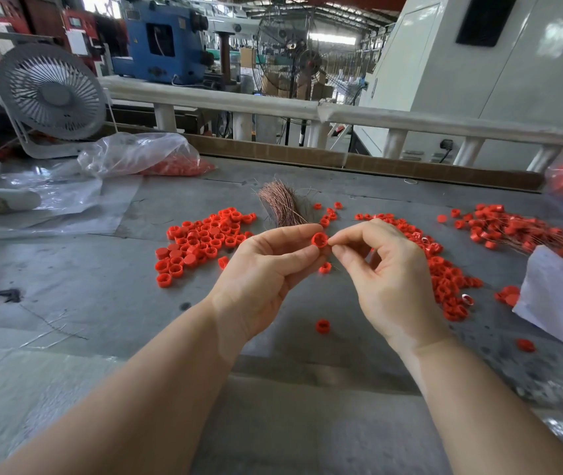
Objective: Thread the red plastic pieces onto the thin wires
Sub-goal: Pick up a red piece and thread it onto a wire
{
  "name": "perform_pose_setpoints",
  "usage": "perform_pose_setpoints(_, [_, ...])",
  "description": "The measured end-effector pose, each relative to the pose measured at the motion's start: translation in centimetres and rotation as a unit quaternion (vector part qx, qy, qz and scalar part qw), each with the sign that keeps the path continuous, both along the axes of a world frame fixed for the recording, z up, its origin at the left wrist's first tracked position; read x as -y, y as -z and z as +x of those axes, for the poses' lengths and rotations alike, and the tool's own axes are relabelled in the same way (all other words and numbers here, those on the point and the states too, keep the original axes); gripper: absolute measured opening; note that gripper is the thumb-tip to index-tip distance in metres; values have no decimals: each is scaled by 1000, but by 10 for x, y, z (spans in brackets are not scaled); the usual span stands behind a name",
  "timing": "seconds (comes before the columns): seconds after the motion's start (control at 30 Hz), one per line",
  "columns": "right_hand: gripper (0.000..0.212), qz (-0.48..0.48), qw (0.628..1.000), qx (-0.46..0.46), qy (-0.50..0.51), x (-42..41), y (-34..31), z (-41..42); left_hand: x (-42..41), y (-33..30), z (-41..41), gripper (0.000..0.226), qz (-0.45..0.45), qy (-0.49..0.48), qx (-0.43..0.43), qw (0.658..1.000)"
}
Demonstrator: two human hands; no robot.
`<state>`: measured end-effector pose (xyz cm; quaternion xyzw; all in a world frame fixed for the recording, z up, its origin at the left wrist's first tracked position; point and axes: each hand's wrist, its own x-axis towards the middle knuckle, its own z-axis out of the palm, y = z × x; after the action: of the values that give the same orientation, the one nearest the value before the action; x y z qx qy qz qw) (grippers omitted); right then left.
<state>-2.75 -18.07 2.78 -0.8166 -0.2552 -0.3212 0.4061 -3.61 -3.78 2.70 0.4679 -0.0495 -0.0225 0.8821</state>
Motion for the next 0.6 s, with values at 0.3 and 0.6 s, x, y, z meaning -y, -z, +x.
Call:
perform_pose_setpoints(0.3, [11, -7, 1000, 13, -12, 1, 0, -1, 0, -1, -2, 18, -4, -3, 4, 1000])
perform_pose_setpoints(0.6, [13, 15, 1000, 0, -5, 0, 1, 0, -1, -1, -1, 18, -11, 5, -7, 1000])
